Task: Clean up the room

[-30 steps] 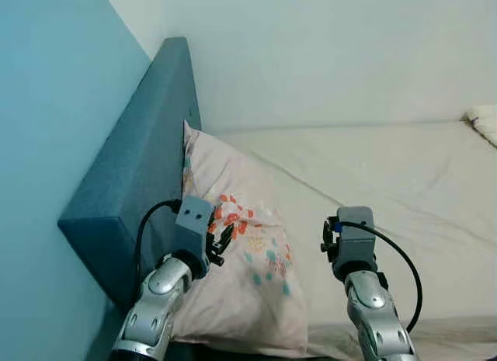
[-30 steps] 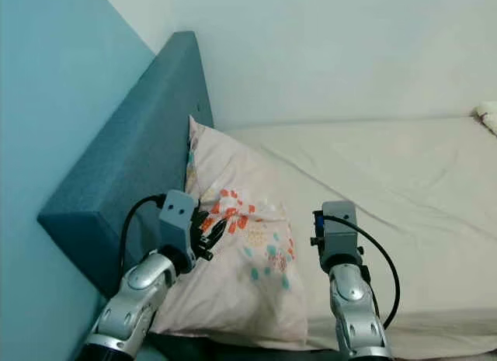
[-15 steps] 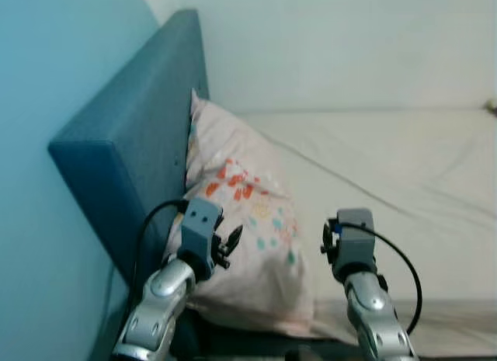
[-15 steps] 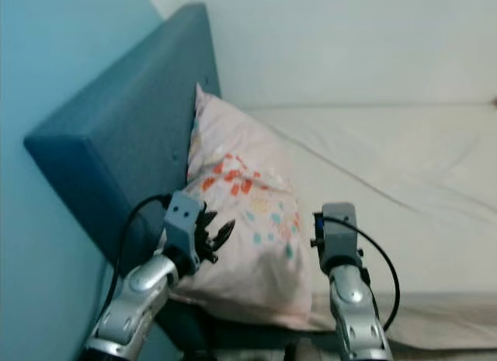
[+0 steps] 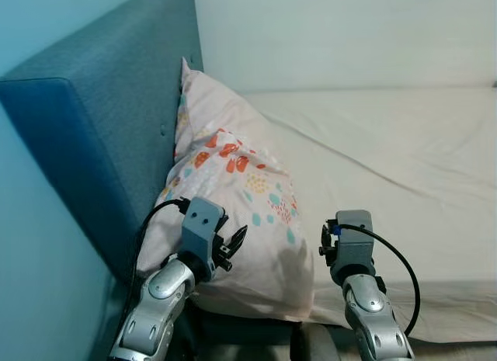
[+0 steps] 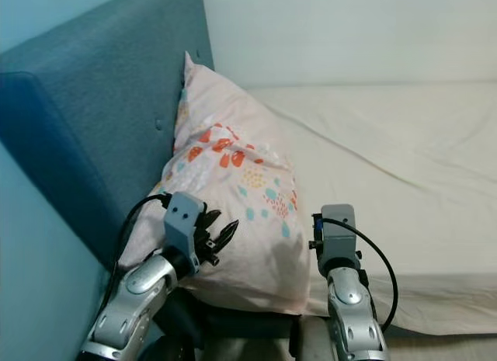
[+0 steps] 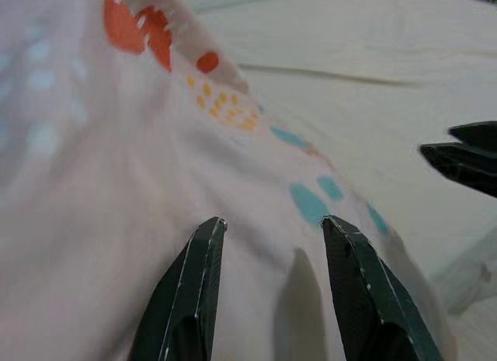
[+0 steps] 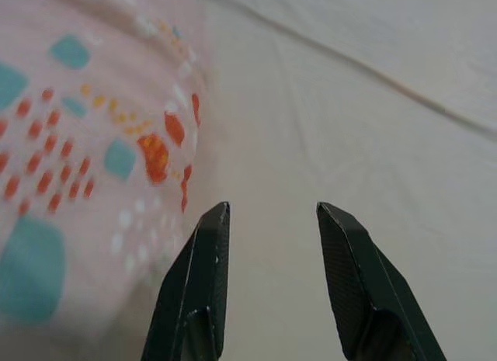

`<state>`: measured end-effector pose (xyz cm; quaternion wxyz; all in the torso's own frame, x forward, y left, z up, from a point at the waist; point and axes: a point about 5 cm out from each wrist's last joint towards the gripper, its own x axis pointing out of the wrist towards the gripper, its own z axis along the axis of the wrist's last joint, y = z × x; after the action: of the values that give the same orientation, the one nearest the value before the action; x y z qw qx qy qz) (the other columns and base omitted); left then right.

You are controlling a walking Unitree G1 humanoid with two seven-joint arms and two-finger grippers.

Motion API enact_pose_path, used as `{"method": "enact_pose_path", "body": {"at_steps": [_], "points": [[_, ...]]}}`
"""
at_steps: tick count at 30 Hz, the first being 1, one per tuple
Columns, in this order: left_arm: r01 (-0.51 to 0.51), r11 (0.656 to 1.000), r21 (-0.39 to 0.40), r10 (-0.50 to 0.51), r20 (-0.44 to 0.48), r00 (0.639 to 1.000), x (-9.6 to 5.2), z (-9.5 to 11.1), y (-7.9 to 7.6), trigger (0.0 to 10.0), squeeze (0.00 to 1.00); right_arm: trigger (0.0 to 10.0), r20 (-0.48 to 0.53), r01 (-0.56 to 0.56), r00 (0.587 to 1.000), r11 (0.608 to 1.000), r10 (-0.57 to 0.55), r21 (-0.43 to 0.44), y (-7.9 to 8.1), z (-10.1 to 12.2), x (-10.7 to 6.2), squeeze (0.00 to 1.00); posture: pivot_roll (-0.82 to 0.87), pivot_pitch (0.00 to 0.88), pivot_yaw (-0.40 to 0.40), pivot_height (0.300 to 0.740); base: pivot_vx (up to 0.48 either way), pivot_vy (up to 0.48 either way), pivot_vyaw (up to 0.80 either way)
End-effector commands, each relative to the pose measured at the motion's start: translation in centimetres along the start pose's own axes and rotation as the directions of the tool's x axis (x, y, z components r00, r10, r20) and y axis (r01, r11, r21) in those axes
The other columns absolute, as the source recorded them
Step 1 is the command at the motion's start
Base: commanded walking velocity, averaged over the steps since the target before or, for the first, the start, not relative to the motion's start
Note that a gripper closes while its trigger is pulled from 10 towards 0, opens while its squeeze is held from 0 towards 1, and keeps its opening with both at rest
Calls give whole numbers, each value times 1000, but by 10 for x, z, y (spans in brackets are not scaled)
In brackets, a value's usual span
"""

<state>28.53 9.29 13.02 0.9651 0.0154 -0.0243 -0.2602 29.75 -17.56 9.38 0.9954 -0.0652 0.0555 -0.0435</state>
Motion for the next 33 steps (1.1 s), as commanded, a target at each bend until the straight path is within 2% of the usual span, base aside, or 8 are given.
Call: {"method": "enact_pose_path", "body": {"at_steps": [1, 4, 7, 18, 19, 24, 30, 33], "points": [[-1, 1000, 15, 1, 18, 1000, -2, 4, 4, 10000, 0, 10000, -3, -5, 1000, 1000, 5, 27, 3, -1, 3, 0, -22, 75, 4, 567, 0, 0, 0], [5, 1000, 19, -5, 38, 999, -2, 7, 4, 10000, 0, 10000, 3, -4, 1000, 998, 4, 56, 3, 1, 12, 0, -11, 77, -10, 562, 0, 0, 0], [41, 999, 32, -44, 89, 995, -6, 19, 2, 10000, 0, 10000, 27, 2, 1000, 982, -7, 191, -1, 11, 30, 0, 5, 84, -28, 562, 0, 0, 0], [100, 989, 105, -110, 90, 990, -19, 26, 0, 10000, 0, 10000, -12, -19, 1000, 932, 25, 363, 0, 18, 58, 0, 50, 99, -56, 562, 0, 0, 0], [50, 990, 128, -62, 95, 994, -23, 32, 11, 10000, 0, 10000, -41, -53, 996, 903, 78, 426, 4, 18, 67, 1000, 69, 110, -70, 562, 0, 0, 0], [20, 990, 143, -34, 96, 995, -25, 35, 18, 10000, 0, 10000, -54, -66, 993, 876, 104, 477, 6, 16, 69, 1000, 83, 114, -82, 562, 0, 0, 0], [-6, 987, 163, -9, 91, 996, -33, 45, 25, 10000, 0, 10000, -54, -44, 993, 738, 109, 673, -1, 12, 72, 1000, 154, 174, -115, 562, 0, 0, 0], [-4, 989, 150, -10, 97, 995, -32, 47, 25, 10000, 0, 10000, -51, -42, 993, 724, 107, 689, -2, 13, 73, 1000, 154, 174, -115, 562, 0, 0, 0]]}}
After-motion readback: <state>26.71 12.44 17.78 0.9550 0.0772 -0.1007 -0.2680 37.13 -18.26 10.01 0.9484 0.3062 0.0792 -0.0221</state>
